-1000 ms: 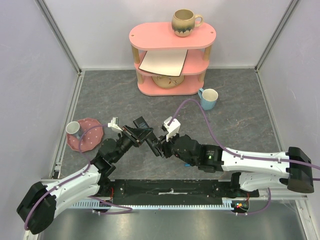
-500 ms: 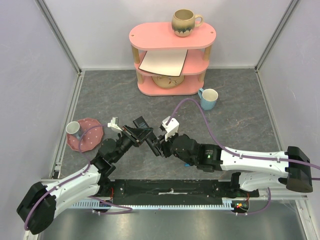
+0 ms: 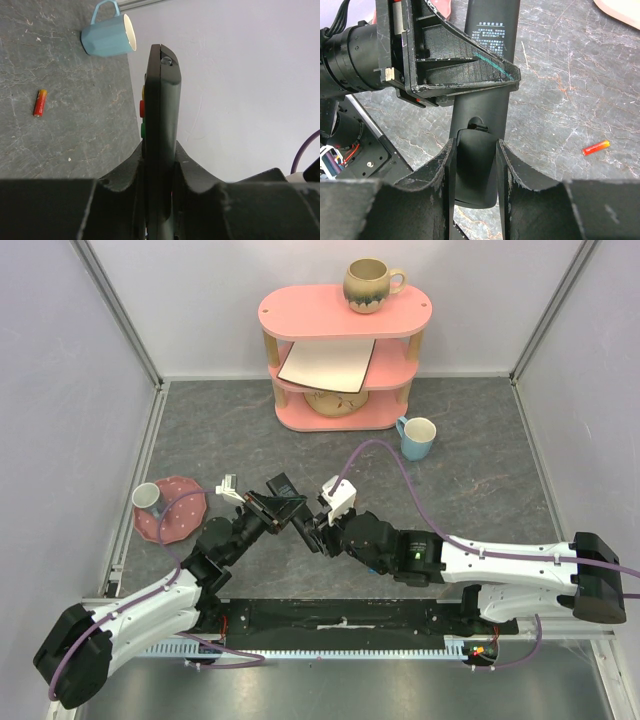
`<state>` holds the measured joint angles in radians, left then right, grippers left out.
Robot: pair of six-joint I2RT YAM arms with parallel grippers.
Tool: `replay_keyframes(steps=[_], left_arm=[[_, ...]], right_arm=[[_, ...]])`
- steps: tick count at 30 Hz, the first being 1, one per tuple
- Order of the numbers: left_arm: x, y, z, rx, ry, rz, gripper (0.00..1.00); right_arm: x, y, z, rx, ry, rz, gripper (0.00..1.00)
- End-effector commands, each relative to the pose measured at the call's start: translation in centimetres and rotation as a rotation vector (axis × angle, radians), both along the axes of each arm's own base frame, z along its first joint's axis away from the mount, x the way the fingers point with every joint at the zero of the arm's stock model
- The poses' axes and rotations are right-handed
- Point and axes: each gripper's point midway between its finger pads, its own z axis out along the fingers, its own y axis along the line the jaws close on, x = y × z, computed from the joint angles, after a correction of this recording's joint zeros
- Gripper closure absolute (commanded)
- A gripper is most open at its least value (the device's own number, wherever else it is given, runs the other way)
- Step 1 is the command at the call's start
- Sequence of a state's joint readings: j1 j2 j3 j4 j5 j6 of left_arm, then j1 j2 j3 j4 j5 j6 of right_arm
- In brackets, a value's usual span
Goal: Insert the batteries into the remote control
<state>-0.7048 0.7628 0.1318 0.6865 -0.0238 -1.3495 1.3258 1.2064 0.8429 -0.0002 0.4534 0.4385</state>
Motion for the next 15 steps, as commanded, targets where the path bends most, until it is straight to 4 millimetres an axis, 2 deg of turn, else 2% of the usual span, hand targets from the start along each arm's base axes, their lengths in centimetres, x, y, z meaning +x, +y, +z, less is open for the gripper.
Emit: replay_keyframes(steps=[1,5,15], left_arm=[[-0.5,-0.1,5.2,-0.130,-0.109,-0.018,0.98],[-0.5,-0.1,5.1,-0.130,-0.107,-0.018,0.98],[-0.6,-0.1,4.7,-0.125,-0.103,-0.021,0.98]], right_arm=[[-0.3,0.2,0.4,-0.035,-0.033,0.015,0.59],[-0.1,-0.1,0.5,-0.035,-0.033,-0.007,0.52],[0.4,-0.2,1.8,-0.019,-0.049,-0.036,0.44]])
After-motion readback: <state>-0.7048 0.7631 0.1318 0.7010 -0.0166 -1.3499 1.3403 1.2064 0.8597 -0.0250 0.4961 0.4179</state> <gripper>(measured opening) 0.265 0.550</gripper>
